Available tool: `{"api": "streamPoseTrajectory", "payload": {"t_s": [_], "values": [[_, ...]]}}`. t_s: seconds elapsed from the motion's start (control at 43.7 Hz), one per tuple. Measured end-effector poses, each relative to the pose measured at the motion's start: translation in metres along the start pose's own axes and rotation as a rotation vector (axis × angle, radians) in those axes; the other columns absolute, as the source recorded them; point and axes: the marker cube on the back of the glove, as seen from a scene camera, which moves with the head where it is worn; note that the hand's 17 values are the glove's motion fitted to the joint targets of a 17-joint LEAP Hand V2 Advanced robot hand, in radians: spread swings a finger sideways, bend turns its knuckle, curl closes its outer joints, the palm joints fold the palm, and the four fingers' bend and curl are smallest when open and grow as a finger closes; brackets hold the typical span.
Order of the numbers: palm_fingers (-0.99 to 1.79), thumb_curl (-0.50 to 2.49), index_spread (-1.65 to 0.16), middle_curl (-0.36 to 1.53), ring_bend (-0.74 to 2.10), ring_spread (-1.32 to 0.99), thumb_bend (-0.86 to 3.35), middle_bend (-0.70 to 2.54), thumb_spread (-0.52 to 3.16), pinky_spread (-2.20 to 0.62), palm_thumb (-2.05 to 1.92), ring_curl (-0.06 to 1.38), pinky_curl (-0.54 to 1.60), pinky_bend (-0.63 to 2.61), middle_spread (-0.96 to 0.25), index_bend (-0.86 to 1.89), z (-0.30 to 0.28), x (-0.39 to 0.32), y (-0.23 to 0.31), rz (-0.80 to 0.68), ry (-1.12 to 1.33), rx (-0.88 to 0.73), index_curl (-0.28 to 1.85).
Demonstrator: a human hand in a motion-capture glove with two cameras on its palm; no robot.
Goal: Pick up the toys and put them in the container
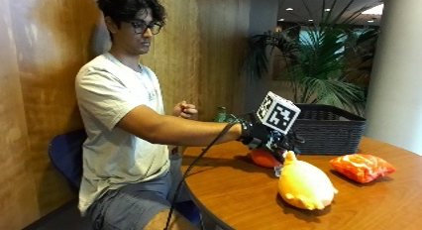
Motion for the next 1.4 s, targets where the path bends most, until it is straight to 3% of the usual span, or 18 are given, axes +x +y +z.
{"api": "streamPoseTrajectory", "payload": {"t_s": [0.114,0.16,0.298,0.458,0.985,1.397], "values": [[-0.49,0.3,-0.22,0.11,0.27,0.03,0.06,0.03,1.24,0.02,0.22,0.24,0.42,1.2,0.06,-0.05,0.018,-0.004,-0.014,-0.009,-0.127,0.026,0.03],[-0.32,0.31,-0.23,0.12,0.34,0.03,0.09,0.08,1.26,0.01,0.28,0.26,0.42,1.21,0.06,-0.02,0.017,-0.003,-0.014,-0.011,-0.164,0.115,0.03],[0.7,0.4,-0.27,0.19,0.76,-0.15,0.24,0.36,1.35,-0.23,0.54,0.33,0.35,1.08,-0.05,0.15,0.007,0.009,-0.009,-0.006,-0.289,0.409,0.05],[1.09,0.53,-0.3,0.27,0.95,-0.31,0.3,0.55,1.07,-0.33,0.76,0.43,0.36,1.03,-0.17,0.26,-0.016,0.02,0.013,-0.016,-0.316,0.474,0.09],[0.86,0.78,-0.4,0.48,1.12,-0.53,0.28,0.83,0.58,-0.4,0.8,0.62,0.48,1.13,-0.38,0.53,-0.182,-0.038,0.026,-0.066,-0.205,0.634,0.2],[0.58,0.9,-0.43,0.66,1.18,-0.6,0.27,0.87,0.43,-0.4,0.75,0.72,0.54,1.25,-0.44,0.75,-0.268,-0.145,-0.032,-0.148,-0.148,0.635,0.32]]}}
